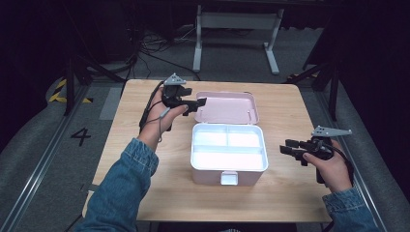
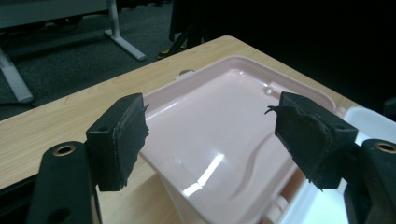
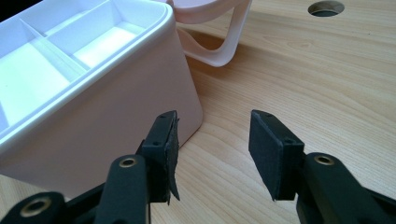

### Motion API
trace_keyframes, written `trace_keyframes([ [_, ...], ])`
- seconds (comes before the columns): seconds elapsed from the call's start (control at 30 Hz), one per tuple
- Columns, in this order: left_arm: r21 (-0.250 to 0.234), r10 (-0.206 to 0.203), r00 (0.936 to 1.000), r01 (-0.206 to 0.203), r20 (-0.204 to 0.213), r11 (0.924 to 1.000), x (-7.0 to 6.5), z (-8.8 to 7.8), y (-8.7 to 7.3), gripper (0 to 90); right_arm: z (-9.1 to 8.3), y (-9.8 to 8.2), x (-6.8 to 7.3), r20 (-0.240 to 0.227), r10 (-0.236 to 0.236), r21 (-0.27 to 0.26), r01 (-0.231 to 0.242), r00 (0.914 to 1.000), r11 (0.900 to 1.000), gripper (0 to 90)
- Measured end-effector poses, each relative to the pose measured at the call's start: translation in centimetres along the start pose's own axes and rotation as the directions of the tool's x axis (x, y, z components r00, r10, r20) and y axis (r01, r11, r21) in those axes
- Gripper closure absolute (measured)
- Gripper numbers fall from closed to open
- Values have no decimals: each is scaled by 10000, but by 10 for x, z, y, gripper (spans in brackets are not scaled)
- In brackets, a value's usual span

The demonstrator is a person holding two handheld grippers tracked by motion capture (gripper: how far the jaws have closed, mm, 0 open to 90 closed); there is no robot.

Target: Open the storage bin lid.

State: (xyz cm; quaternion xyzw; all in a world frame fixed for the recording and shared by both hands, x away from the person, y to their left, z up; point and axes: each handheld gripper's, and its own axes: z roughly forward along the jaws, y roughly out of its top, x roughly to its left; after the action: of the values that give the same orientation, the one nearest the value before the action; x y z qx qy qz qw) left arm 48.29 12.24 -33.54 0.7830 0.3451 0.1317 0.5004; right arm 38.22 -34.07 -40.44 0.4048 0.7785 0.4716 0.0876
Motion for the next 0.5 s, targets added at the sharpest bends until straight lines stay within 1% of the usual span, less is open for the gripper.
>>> trace_keyframes([
  [0.03,104,8,10000,-8,3,9999,-1,-4,-2,255,0,1,0,-4,-5,20,5,10000,10000,526],
  [0.07,131,130,9999,-130,-1,9998,-3,-9,-5,254,1,1,-1,5,-42,6,42,10000,10000,524],
  [0.23,337,422,9991,-421,-20,9985,-8,-33,-18,254,3,6,-5,42,-40,82,40,10000,10000,518],
  [0.27,281,469,9989,-467,-81,9985,-9,-39,-21,254,4,7,-7,74,-86,124,85,9999,9999,518],
  [0.3,332,457,9989,-454,-86,9984,-10,-42,-23,254,6,7,-8,96,-67,155,66,9999,9999,518],
  [0.37,211,378,9992,-376,-119,9991,-12,-51,-29,254,8,9,-9,72,-99,204,98,9999,9997,517],
  [0.4,252,390,9992,-386,-133,9989,-13,-55,-31,254,9,10,-10,22,-89,195,89,10000,9998,516],
  [0.43,238,409,9989,-404,-207,9989,-14,-59,-34,254,10,11,-10,-36,-76,182,76,10000,9998,514],
  [0.5,264,482,9982,-472,-367,9985,-15,-66,-40,254,13,14,-11,13,-172,241,172,9999,9996,513],
])
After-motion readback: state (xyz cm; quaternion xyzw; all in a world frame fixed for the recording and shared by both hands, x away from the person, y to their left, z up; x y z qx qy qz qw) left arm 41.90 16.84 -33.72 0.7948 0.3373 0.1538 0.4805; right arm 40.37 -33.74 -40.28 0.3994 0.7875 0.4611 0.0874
